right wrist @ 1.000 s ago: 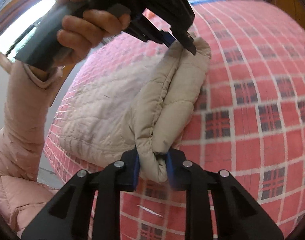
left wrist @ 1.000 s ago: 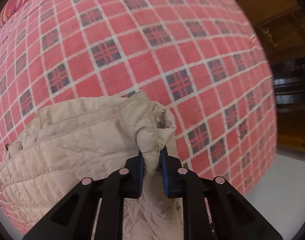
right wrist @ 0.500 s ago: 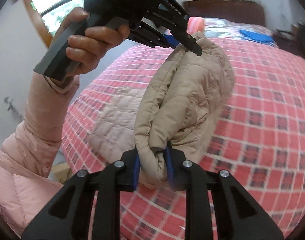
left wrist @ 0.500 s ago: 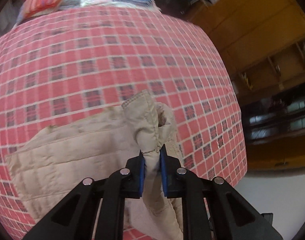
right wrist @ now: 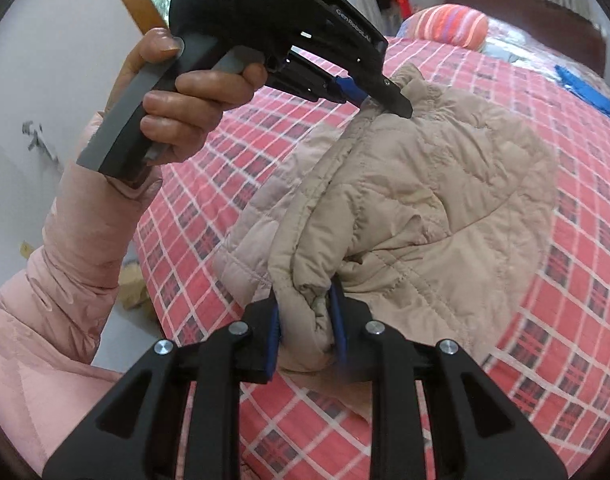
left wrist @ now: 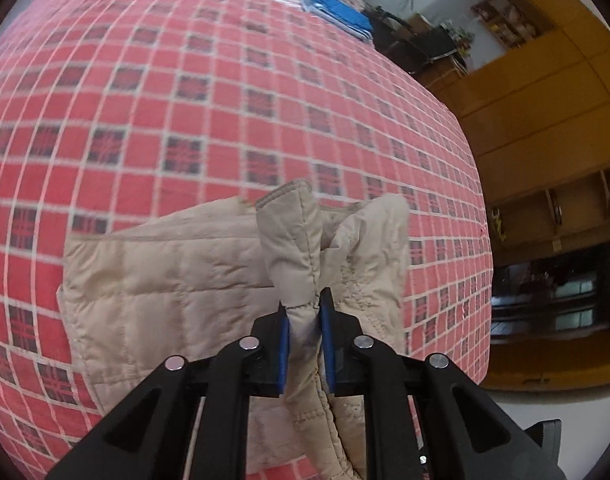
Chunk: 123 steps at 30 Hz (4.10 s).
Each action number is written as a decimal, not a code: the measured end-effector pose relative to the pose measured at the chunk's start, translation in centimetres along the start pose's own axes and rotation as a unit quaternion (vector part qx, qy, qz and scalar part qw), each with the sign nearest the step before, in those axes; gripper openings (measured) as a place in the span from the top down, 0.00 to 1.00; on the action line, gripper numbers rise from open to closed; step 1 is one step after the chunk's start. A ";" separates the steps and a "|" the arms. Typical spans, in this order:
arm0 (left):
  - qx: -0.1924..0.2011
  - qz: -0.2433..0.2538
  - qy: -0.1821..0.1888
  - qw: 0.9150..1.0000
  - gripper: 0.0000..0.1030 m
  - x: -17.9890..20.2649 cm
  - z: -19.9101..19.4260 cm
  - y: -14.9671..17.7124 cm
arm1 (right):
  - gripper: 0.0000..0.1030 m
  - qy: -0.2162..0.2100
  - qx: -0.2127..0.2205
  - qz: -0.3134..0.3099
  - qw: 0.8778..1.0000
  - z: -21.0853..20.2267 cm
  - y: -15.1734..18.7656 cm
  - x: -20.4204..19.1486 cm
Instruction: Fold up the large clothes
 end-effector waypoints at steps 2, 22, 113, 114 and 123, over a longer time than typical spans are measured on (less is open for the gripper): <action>-0.001 -0.009 0.007 1.000 0.86 -1.4 0.6 0.4 | 0.79 0.000 -0.011 -0.002 1.000 1.0 -0.2 0.0; 0.001 -0.049 0.044 0.998 0.81 -8.3 6.1 2.7 | 0.78 0.012 -0.068 -0.009 0.998 7.6 0.5 0.1; 0.137 0.003 0.097 0.986 0.85 -12.5 -4.0 9.9 | 0.39 -0.055 -0.003 0.164 0.985 0.5 3.4 7.9; 0.133 -0.003 0.093 0.987 0.85 -13.0 -3.5 10.1 | 0.39 -0.057 -0.008 0.163 0.985 1.1 3.4 7.7; 0.115 -0.031 0.095 0.988 0.82 -16.6 0.0 11.1 | 0.52 -0.035 -0.010 0.164 0.986 3.9 2.3 5.7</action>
Point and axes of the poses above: each gripper's, at about its wrist camera, not at the fingertips, and z roughly the way its jaws point, x to its right, y to its underside, the point moved 4 cm from there along z, roughly the way its jaws point, and after that the axes turned 12 degrees about -y, right-handed, at the moved point
